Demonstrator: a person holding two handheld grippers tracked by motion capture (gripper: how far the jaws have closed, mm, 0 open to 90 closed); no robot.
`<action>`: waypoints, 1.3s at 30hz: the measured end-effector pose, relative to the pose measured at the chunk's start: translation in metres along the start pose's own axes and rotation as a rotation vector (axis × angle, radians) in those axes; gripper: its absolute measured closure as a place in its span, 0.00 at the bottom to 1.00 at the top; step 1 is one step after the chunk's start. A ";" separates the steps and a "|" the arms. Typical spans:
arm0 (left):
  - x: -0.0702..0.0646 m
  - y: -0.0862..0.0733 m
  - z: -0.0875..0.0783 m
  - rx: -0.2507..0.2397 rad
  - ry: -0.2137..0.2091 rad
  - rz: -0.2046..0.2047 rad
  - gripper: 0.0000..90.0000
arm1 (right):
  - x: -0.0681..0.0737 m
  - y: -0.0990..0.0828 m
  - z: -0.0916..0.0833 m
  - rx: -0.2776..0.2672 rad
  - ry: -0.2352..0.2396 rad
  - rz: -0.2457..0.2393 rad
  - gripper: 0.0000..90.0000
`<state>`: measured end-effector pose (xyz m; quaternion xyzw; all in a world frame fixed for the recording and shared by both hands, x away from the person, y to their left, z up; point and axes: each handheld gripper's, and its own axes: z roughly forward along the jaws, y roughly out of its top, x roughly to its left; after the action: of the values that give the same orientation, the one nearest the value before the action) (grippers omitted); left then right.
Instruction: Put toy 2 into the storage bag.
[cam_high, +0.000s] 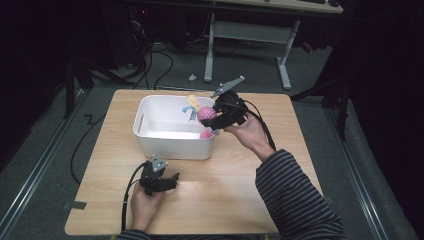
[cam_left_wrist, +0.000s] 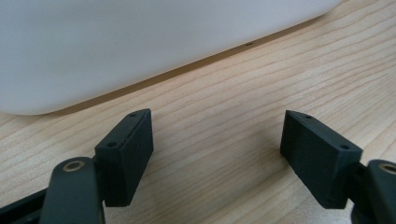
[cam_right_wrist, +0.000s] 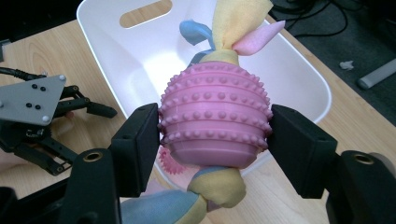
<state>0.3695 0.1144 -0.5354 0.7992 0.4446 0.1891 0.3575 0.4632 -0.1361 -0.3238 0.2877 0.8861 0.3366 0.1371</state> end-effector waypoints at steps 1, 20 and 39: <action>0.000 0.000 0.000 0.000 0.000 -0.001 0.29 | 0.000 0.002 0.003 0.001 0.004 -0.003 0.40; 0.000 0.000 0.000 -0.002 0.004 -0.002 0.29 | 0.019 0.015 0.050 0.096 0.067 -0.052 0.39; 0.000 0.000 0.000 -0.002 0.004 -0.001 0.29 | 0.011 -0.013 -0.001 -0.094 -0.031 0.002 0.35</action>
<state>0.3701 0.1141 -0.5354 0.7983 0.4455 0.1909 0.3574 0.4481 -0.1378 -0.3320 0.2871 0.8668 0.3733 0.1639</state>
